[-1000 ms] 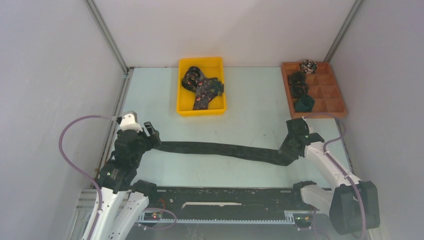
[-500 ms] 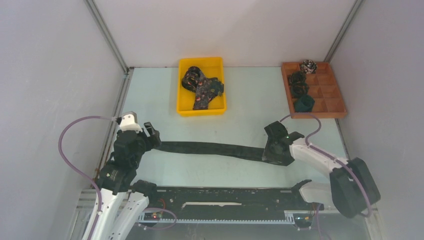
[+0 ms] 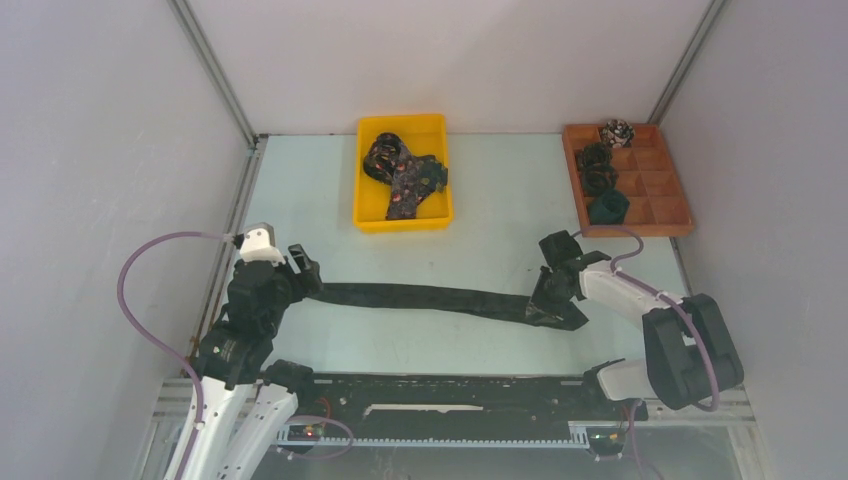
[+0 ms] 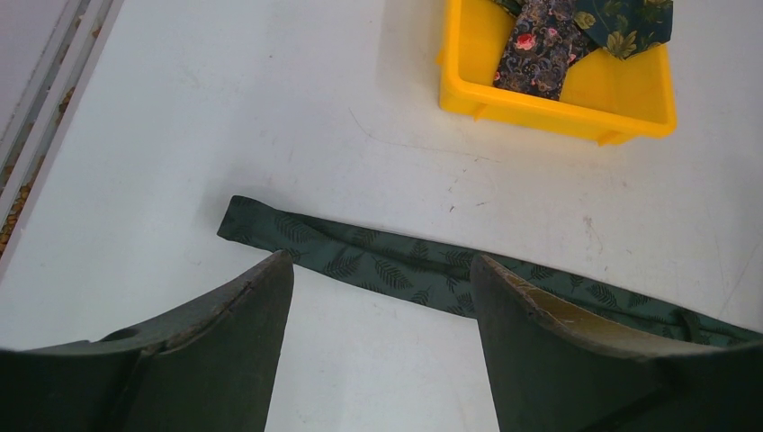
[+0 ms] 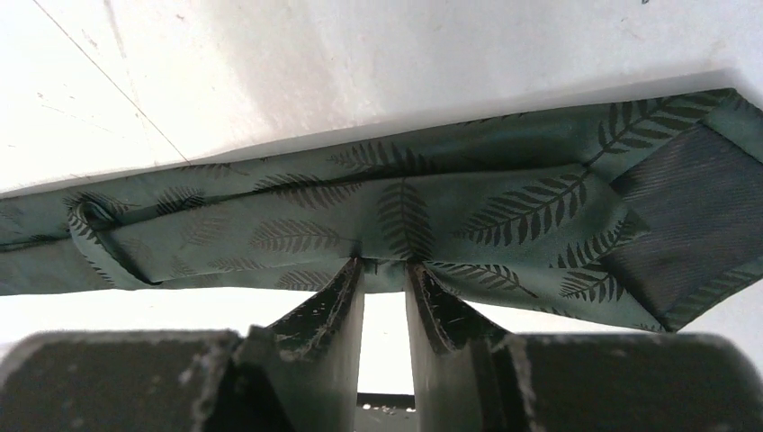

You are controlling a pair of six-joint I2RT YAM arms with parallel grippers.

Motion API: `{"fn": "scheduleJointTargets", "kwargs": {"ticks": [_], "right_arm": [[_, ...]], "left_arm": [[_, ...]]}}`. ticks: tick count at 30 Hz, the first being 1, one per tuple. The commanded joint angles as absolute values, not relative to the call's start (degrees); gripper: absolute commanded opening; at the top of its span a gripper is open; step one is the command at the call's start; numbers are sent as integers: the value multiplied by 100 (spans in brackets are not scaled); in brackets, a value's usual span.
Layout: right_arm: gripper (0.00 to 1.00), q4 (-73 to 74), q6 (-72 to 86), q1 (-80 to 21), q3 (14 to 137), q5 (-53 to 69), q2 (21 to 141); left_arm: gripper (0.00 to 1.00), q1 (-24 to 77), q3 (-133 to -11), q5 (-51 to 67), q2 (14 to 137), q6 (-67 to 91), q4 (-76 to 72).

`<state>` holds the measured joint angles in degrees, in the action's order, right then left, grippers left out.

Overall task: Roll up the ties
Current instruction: Flatten out the tie at the center of the board.

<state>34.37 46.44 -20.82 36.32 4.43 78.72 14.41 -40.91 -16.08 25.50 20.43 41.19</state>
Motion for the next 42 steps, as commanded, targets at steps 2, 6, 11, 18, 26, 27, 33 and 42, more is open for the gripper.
{"fn": "scheduleJointTargets", "kwargs": {"ticks": [2,6,11,18,26,27,33,42], "right_arm": [[25,2391,4600,-1816,3437,865,8378],[24,2376,4588,-1647,3445,1047,8320],[23,2526,4504,-1400,3679,1000,8326],[22,2737,4030,-860,4131,725,8687],[21,2687,3540,-344,4800,625,9196],[21,2750,3512,-323,4869,636,9197],[29,3214,3480,-334,4867,474,8379],[54,3471,3697,-59,4441,-254,7466]], "left_arm": [[79,1417,-4008,-1555,2583,1890,3912],[79,1420,-4008,-1521,2593,1881,3896],[79,1454,-4007,-1540,2594,1872,3895],[79,1484,-3999,-1576,2567,1872,3897],[80,1494,-4003,-1578,2584,1872,3905],[80,1494,-4002,-1583,2580,1872,3905],[80,1512,-4008,-1585,2541,1872,3915],[80,1520,-4001,-1579,2496,1872,3912]]}}
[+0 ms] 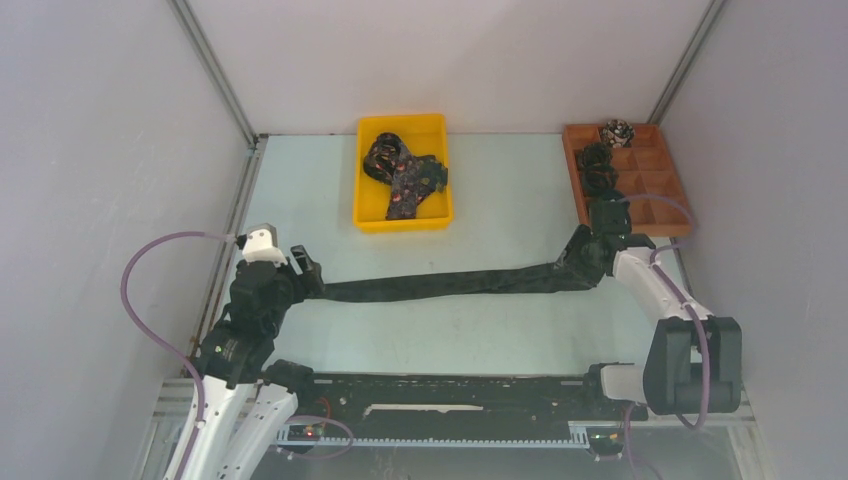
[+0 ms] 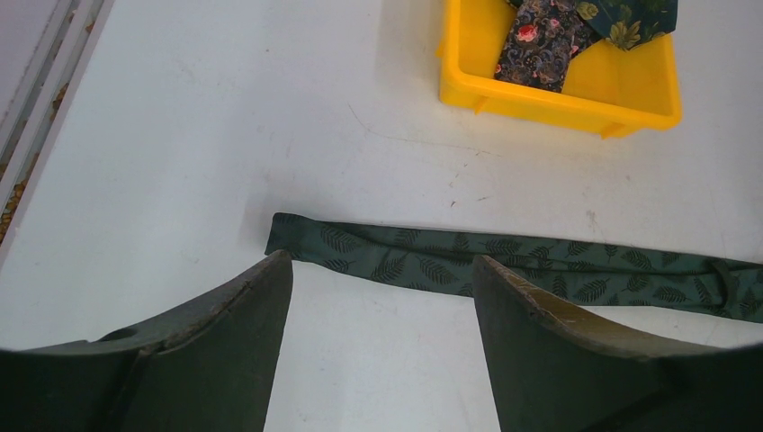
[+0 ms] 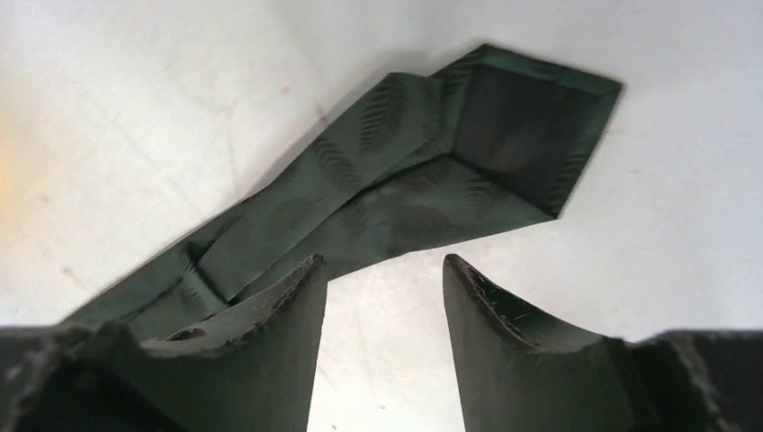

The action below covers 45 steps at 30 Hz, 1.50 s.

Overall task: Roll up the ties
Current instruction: Flatten out the tie at the center of the board.

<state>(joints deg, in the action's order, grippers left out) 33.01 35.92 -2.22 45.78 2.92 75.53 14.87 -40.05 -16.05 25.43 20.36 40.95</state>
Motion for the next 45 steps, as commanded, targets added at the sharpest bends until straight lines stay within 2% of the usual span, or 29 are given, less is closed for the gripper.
{"fn": "scheduleJointTargets", "kwargs": {"ticks": [1,5,11,19,34,39,43,45], "right_arm": [[54,3472,3722,-49,4439,-334,7478],[56,3291,3743,178,4396,-512,7586],[67,2848,3781,246,4395,-304,8007],[76,2550,4023,56,4635,-239,8551],[81,2842,4190,-284,5072,-590,9192],[80,3398,4010,-501,5583,-920,9684],[68,3530,3914,-583,5599,-1103,9738],[59,3580,3853,-611,5599,-1146,9762]], "left_arm": [[80,1525,-4001,-1574,2489,1868,3912],[80,1529,-3999,-1590,2478,1872,3913],[80,1536,-3999,-1602,2471,1880,3924],[80,1532,-3995,-1602,2465,1876,3924],[80,1564,-3990,-1599,2415,1871,3913],[80,1566,-3989,-1639,2353,1863,3918],[80,1566,-3981,-1639,2321,1861,3922],[80,1567,-3984,-1636,2320,1863,3921]]}}
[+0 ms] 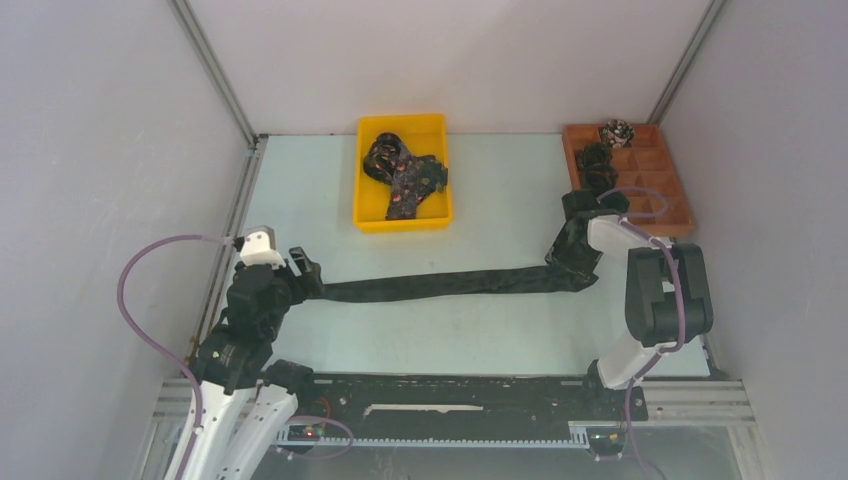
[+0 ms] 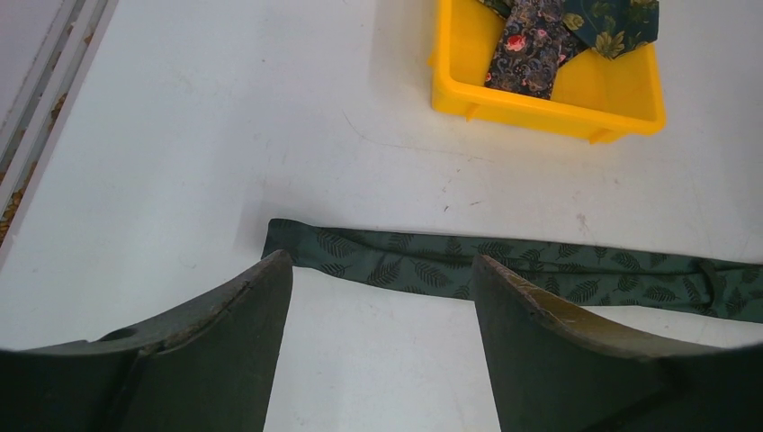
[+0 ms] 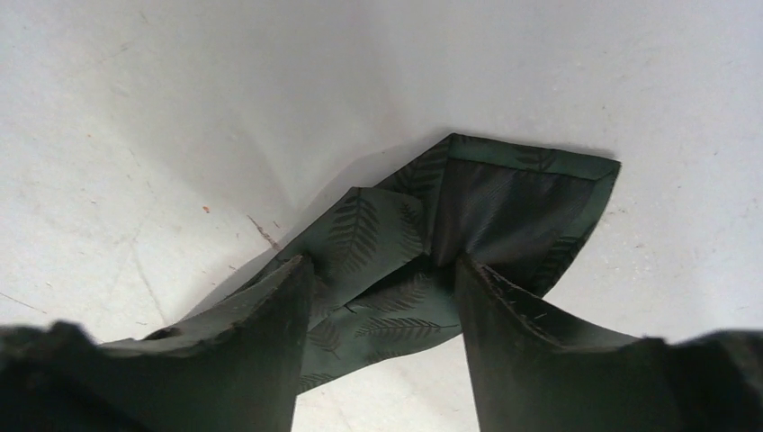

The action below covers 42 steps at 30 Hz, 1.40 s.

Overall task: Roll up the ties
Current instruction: Flatten out the tie at the center of the board.

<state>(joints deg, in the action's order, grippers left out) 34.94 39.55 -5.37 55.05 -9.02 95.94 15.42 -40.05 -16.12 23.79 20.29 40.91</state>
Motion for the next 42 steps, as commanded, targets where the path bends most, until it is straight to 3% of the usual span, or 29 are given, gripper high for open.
{"fn": "scheduleJointTargets", "kwargs": {"ticks": [1,15,29,32,33,37,42], "right_arm": [[55,3604,3830,-637,5599,-1176,9779],[17,3850,3394,-428,5599,-1733,9167],[9,3241,2275,957,5594,-2404,8786],[13,3041,2224,1243,5625,-2059,8634],[18,3038,2253,1277,5665,-1946,8610],[50,3198,2372,1157,5723,-1724,8441],[64,3614,2547,989,5717,-1649,8072]], "left_arm": [[80,1565,-3982,-1636,2316,1863,3920],[80,1565,-3990,-1636,2360,1862,3921],[79,1567,-4043,-1585,2548,1896,3931],[79,1564,-4109,-1479,2736,1917,3929],[79,1564,-4151,-1392,2826,1916,3938],[79,1566,-4311,-806,3252,1905,3937],[78,1551,-4316,414,4026,1876,3657]]}}
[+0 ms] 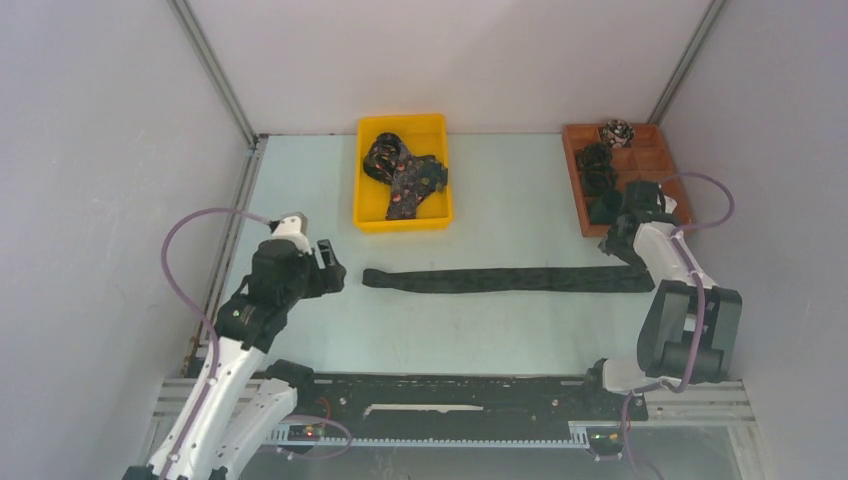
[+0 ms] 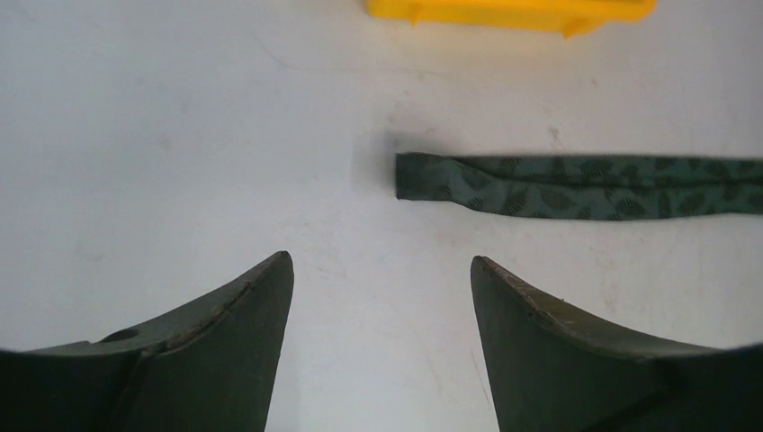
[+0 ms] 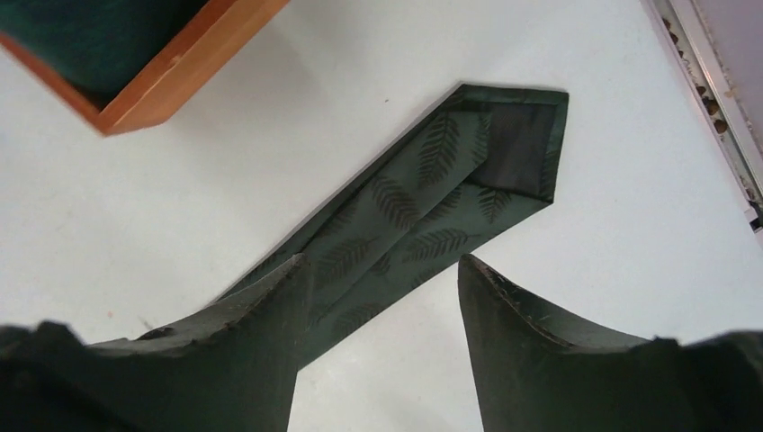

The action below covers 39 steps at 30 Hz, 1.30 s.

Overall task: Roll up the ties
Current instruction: Flatten out the tie at the center of the board.

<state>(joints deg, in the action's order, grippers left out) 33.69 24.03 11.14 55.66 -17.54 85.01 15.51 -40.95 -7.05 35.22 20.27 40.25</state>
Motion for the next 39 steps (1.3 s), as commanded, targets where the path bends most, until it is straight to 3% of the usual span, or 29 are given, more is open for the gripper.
{"fn": "scheduleJointTargets", "kwargs": {"ticks": [1,10,24,30,35,39], "right_arm": [[65,3678,2549,954,5695,-1610,7951],[69,3725,2528,559,5138,-793,6742],[68,3489,2709,14,4678,-101,6149],[68,3454,2707,16,4597,153,5933],[67,3446,2695,17,4597,265,5828],[67,3421,2691,18,4597,363,5827]], "left_arm": [[79,1536,-4320,572,4252,1832,3632],[80,1452,-4568,1168,5930,1470,3232],[77,1464,-5215,1296,7736,967,3303],[72,1470,-5573,1373,8442,729,3504],[60,1464,-5646,1334,8675,651,3583],[56,1466,-5636,1318,8797,636,3649]]}}
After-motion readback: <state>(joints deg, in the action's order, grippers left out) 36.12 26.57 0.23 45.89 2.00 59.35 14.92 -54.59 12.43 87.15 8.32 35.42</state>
